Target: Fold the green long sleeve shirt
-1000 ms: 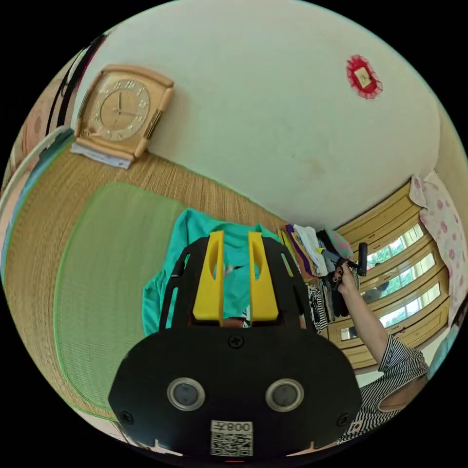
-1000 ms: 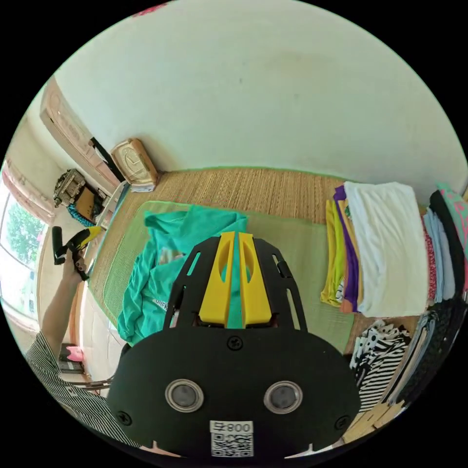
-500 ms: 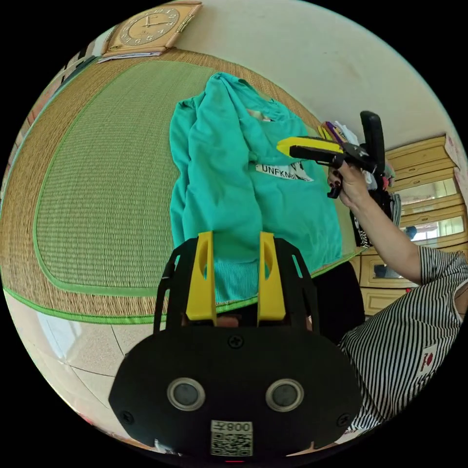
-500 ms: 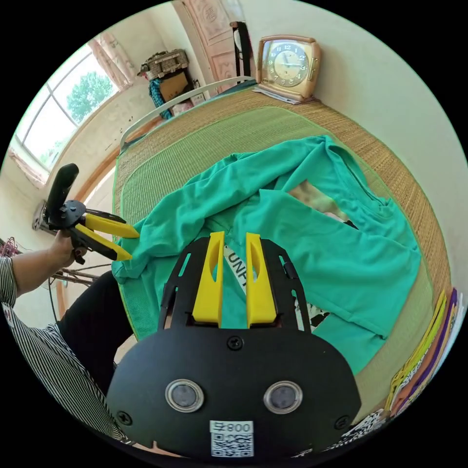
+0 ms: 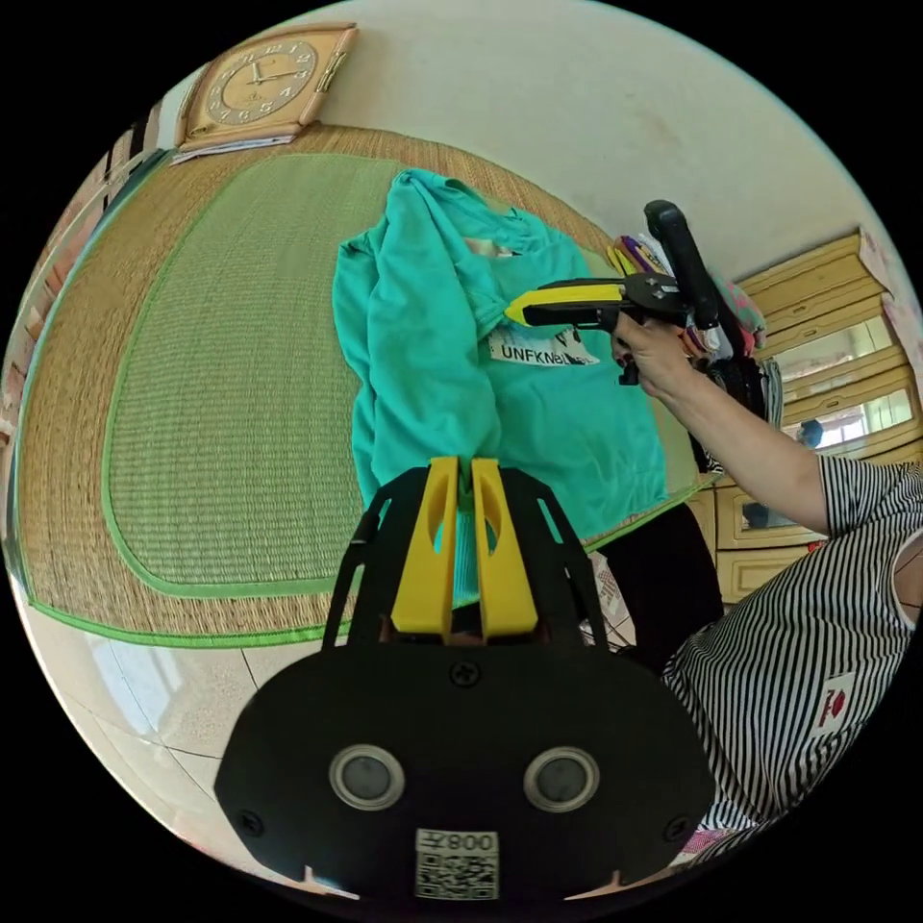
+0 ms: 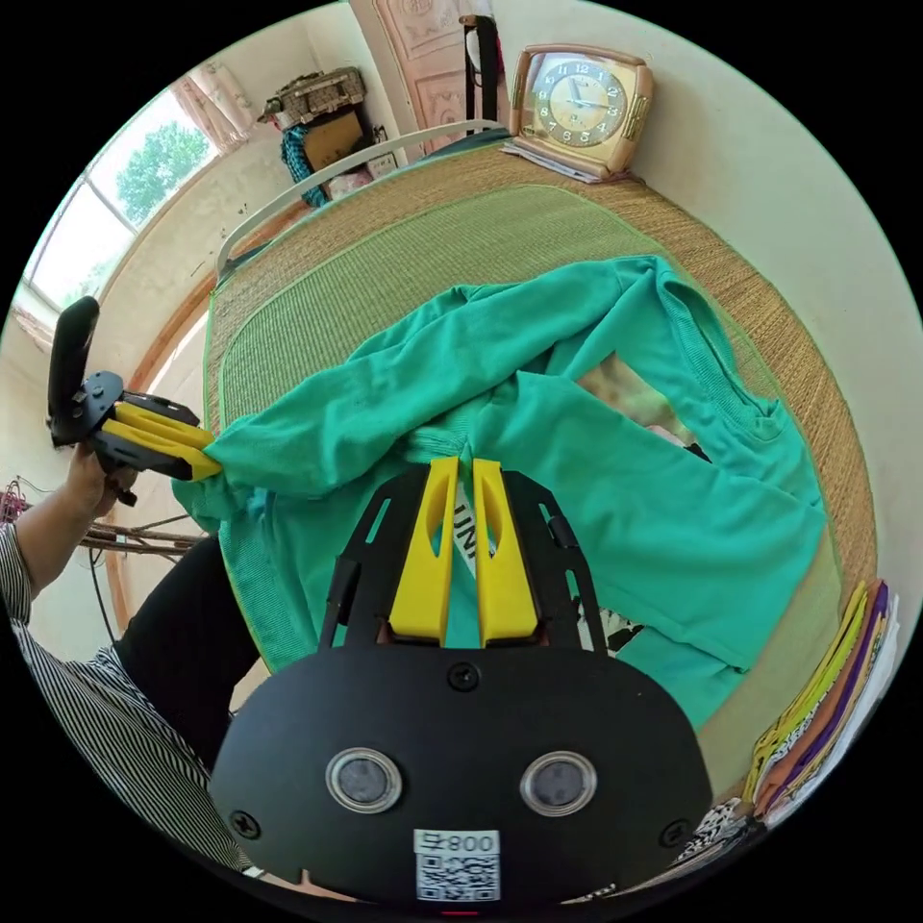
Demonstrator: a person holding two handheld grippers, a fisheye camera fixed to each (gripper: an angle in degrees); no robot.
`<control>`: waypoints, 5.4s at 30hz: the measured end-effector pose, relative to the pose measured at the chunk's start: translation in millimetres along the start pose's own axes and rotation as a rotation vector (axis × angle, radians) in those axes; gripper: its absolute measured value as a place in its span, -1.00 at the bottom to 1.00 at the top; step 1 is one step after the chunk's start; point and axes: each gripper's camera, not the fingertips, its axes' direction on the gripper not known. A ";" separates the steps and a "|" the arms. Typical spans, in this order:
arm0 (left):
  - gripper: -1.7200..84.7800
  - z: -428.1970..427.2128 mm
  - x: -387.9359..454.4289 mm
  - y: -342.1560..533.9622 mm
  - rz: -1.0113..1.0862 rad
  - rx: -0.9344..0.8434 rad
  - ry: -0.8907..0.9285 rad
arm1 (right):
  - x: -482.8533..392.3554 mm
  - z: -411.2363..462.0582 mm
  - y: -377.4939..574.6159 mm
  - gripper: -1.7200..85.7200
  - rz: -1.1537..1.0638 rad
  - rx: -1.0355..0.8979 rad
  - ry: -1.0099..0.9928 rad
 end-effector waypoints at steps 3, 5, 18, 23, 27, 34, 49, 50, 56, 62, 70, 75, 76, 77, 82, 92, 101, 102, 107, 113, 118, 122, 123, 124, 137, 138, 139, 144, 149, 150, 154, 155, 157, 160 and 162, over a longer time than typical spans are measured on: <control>-0.89 -37.0 -8.3 -1.8 0.022 0.081 -0.019 | 17.7 -39.4 25.5 -0.90 0.039 0.062 -0.012; -0.89 -63.7 -15.8 -6.2 0.034 0.133 -0.073 | 43.5 -83.0 50.9 -0.90 0.102 0.133 -0.039; -0.74 -161.9 -186.1 54.6 -0.399 0.476 -0.069 | 257.6 -332.9 439.8 -0.89 0.834 0.392 0.234; -0.72 -57.1 -167.3 115.6 -0.377 0.247 0.088 | 237.0 -281.7 583.6 -0.86 1.006 0.343 0.073; -0.70 7.3 -145.5 156.7 -0.363 0.094 0.153 | 175.4 -219.2 614.5 -0.83 0.953 0.247 -0.088; -0.68 53.7 -127.8 170.0 -0.296 -0.085 0.075 | 78.2 -121.3 635.3 -0.80 0.890 -0.012 -0.222; -0.91 91.6 -133.9 200.2 -0.314 -0.130 0.112 | 44.5 -137.2 680.6 -0.89 0.898 -0.080 -0.231; -0.92 87.9 -133.5 204.0 -0.311 -0.109 0.127 | 43.9 -144.2 683.4 -0.90 0.891 -0.078 -0.236; -0.93 51.9 -128.1 231.7 -0.294 0.047 0.228 | 32.9 -204.7 699.4 -0.91 0.839 0.032 -0.312; -0.93 41.4 -126.4 267.2 -0.314 0.126 0.226 | 6.1 -237.6 721.8 -0.92 0.800 0.071 -0.352; -0.91 122.1 -145.2 273.3 -0.445 0.037 0.199 | 1.7 -174.4 742.6 -0.91 0.934 0.003 -0.426; -0.88 131.3 -140.2 265.1 -0.443 0.073 0.122 | -7.9 -196.2 744.0 -0.91 0.932 0.041 -0.370; -0.87 131.1 -140.1 264.1 -0.445 0.084 0.117 | -7.6 -205.6 744.6 -0.91 0.940 0.046 -0.328; -0.86 131.3 -139.5 261.0 -0.446 0.108 0.112 | -5.7 -215.4 743.6 -0.91 0.945 0.060 -0.291; -0.82 159.1 -120.3 212.3 -0.350 0.104 0.147 | 15.4 -251.5 697.7 -0.88 0.889 0.146 -0.182; -0.78 330.9 18.4 -32.8 0.091 -0.011 0.391 | 74.2 -237.2 502.9 -0.82 0.579 0.052 0.180; -0.75 493.0 153.2 -246.2 0.349 -0.070 0.374 | 98.0 -174.1 459.5 -0.83 0.462 -0.018 0.340; -0.75 512.8 166.8 -266.7 0.367 -0.082 0.358 | 98.0 -170.4 459.6 -0.84 0.459 -0.023 0.346; -0.77 590.9 198.5 -322.4 0.382 -0.171 0.222 | 93.9 -168.4 471.2 -0.94 0.464 0.029 0.388; -0.77 641.6 224.8 -341.9 0.436 -0.192 0.203 | 95.1 -210.7 510.5 -0.91 0.571 0.219 0.378; -0.79 657.8 221.5 -354.5 0.416 -0.176 0.223 | 117.7 -211.2 498.7 -0.79 0.542 0.241 0.469; -0.83 669.8 218.3 -367.9 0.401 -0.181 0.221 | 155.9 -162.4 481.2 -0.81 0.526 0.082 0.442; -0.86 673.4 218.6 -371.7 0.400 -0.187 0.215 | 157.9 -161.4 482.6 -0.82 0.521 0.086 0.436; -0.87 675.6 219.1 -373.5 0.402 -0.194 0.216 | 160.5 -164.9 487.0 -0.87 0.524 0.100 0.418; -0.84 697.4 243.6 -393.9 0.530 -0.202 0.351 | 151.6 -207.2 633.2 -0.94 0.785 0.148 0.419; -0.83 687.1 237.0 -392.1 0.528 -0.176 0.359 | 152.0 -208.4 638.2 -0.94 0.801 0.163 0.414; -0.82 680.0 232.2 -390.8 0.525 -0.152 0.362 | 153.6 -210.5 648.4 -0.94 0.834 0.191 0.407; -0.80 599.4 145.1 -360.9 0.429 0.016 0.392 | 163.5 -220.6 697.5 -0.92 0.982 0.335 0.333; -0.81 527.4 12.4 -320.4 0.207 0.098 0.194 | 153.6 -227.5 684.1 -0.92 0.932 0.463 0.272; -0.82 511.6 -21.9 -315.0 0.130 0.111 0.155 | 153.3 -226.5 675.2 -0.92 0.911 0.473 0.260; -0.83 465.1 -102.6 -305.9 -0.066 0.215 0.087 | 154.4 -216.9 605.2 -0.93 0.799 0.498 0.266; -0.83 453.9 -119.2 -306.7 -0.092 0.239 0.076 | 152.5 -217.0 592.2 -0.93 0.782 0.509 0.288; -0.84 442.9 -138.0 -309.9 -0.128 0.257 0.053 | 145.9 -219.1 579.9 -0.94 0.767 0.506 0.355; -0.84 437.2 -154.3 -315.1 -0.127 0.259 0.061 | 133.4 -216.3 583.9 -0.94 0.811 0.430 0.532; -0.82 438.7 -154.9 -323.0 -0.075 0.230 0.051 | 126.2 -213.9 587.7 -0.93 0.751 0.483 0.455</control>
